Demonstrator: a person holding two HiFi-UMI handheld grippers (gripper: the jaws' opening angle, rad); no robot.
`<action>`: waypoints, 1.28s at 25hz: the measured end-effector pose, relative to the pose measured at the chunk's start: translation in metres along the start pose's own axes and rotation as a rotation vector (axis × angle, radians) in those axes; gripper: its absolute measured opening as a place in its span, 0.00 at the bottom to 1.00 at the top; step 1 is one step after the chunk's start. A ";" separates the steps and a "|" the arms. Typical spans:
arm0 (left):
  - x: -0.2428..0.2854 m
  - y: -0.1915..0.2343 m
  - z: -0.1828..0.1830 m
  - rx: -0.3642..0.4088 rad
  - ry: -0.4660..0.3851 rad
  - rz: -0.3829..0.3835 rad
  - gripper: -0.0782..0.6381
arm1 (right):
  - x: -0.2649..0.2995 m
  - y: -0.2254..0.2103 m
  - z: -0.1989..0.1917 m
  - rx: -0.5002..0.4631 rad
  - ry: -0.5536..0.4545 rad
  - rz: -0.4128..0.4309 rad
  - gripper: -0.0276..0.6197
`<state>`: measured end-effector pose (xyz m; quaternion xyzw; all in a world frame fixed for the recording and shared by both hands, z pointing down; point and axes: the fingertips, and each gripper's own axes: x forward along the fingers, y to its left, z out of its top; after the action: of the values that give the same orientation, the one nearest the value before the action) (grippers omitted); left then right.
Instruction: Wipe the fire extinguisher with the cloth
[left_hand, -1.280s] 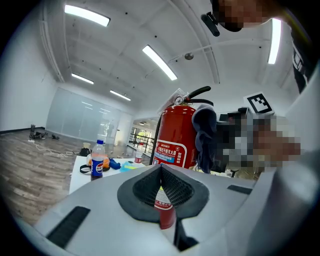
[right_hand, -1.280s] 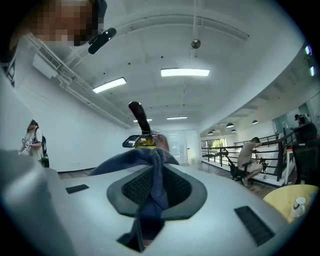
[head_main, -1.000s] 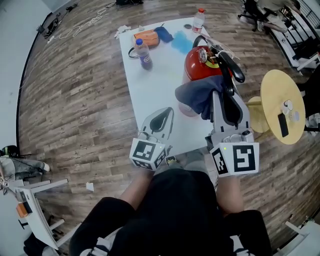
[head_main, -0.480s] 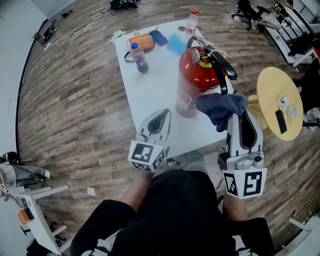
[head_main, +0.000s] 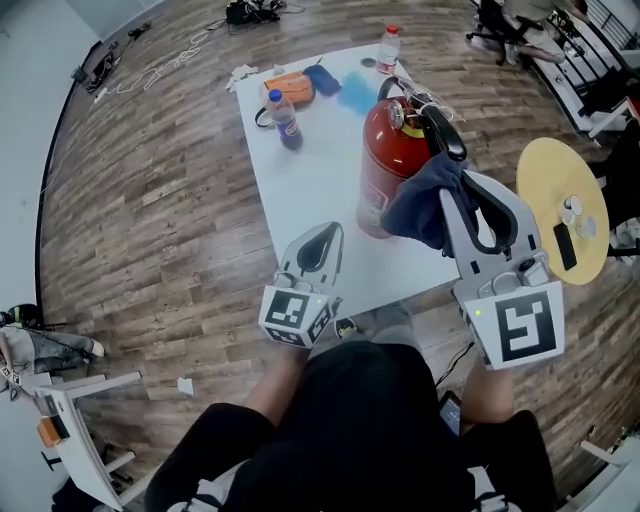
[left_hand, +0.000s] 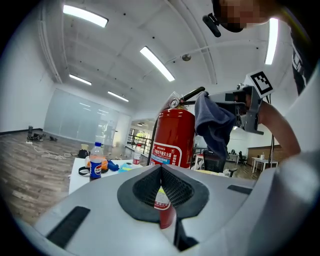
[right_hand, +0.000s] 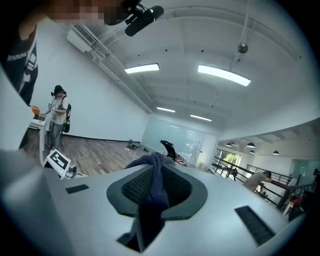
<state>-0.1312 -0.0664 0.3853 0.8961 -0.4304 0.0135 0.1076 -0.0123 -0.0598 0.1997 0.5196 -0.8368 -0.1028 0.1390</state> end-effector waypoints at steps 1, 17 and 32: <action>-0.002 0.002 0.000 -0.001 0.001 0.007 0.14 | 0.003 0.000 0.002 -0.017 0.024 0.031 0.14; 0.005 -0.012 0.004 0.007 -0.006 -0.025 0.14 | 0.008 0.007 0.003 -0.198 0.221 0.155 0.14; -0.030 -0.122 0.039 0.373 -0.095 -0.691 0.57 | -0.024 0.114 -0.072 0.109 0.102 0.623 0.14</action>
<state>-0.0588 0.0227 0.3219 0.9919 -0.0984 0.0129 -0.0791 -0.0741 0.0096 0.3010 0.2493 -0.9519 0.0158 0.1776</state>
